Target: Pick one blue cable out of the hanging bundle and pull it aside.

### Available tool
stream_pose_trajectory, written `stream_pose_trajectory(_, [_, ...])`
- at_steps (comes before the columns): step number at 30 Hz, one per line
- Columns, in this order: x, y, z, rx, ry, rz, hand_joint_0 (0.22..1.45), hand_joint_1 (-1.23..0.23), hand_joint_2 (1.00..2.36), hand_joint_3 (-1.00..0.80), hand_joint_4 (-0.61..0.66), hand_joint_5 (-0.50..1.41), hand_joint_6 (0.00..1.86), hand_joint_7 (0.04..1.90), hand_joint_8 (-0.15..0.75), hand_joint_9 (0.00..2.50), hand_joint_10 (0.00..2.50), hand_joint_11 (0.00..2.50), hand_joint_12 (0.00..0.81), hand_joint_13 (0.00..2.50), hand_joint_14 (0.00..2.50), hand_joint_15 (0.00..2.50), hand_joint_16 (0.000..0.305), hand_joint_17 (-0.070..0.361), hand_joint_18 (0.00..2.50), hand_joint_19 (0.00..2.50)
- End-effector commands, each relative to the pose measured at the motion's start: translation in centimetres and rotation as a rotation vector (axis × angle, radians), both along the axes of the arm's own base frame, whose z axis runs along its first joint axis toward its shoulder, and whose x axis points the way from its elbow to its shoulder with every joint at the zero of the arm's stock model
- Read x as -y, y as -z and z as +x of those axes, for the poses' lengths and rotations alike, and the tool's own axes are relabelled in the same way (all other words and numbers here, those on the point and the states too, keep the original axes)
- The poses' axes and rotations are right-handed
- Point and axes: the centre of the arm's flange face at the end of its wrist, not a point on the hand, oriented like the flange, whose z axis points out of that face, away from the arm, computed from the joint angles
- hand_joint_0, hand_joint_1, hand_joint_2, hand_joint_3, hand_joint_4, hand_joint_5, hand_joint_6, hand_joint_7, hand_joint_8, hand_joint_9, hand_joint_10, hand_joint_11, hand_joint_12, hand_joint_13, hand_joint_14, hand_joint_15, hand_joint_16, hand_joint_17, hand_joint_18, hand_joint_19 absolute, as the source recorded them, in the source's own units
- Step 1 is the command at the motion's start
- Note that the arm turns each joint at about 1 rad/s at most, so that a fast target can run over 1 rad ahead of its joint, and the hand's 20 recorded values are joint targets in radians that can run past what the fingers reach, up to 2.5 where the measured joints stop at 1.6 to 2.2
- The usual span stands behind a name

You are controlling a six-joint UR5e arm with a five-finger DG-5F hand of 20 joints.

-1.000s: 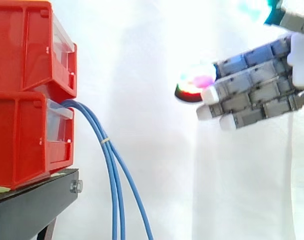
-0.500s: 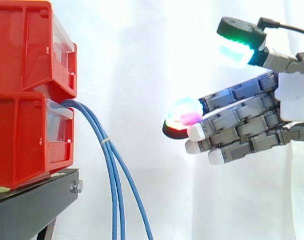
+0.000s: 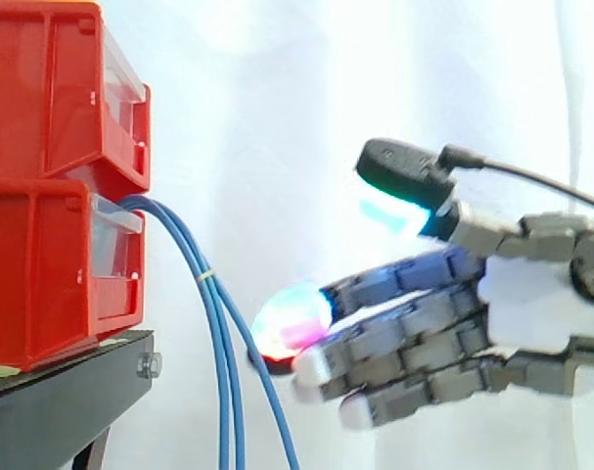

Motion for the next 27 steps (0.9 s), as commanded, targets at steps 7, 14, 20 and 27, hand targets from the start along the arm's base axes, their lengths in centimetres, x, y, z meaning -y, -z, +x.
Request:
stream_pose_trajectory(7, [-1.6,4.6,3.7,0.014,-0.048,0.044,0.52,-0.5,1.0,-0.47,0.42,-0.16,0.5,0.78,0.323,0.68,0.01,0.2,0.369,0.54,0.01,0.23,0.058,0.131,0.52,0.36])
stream_pose_trajectory(14, [-3.8,4.1,4.2,0.05,-0.074,0.024,0.52,-0.5,1.0,-0.47,0.44,-0.15,0.5,0.81,0.325,0.7,0.01,0.21,0.37,0.56,0.01,0.24,0.059,0.132,0.55,0.36])
stream_pose_trajectory(20, [-5.8,5.7,4.9,0.105,-0.105,0.046,0.52,-0.51,1.0,-0.47,0.46,-0.12,0.5,0.9,0.331,0.74,0.01,0.22,0.368,0.6,0.01,0.25,0.058,0.131,0.58,0.38])
stream_pose_trajectory(27, [-6.2,5.6,4.9,0.113,-0.124,0.057,0.54,-0.52,1.0,-0.46,0.42,-0.09,0.5,1.07,0.328,0.79,0.01,0.24,0.365,0.63,0.01,0.27,0.057,0.127,0.63,0.39])
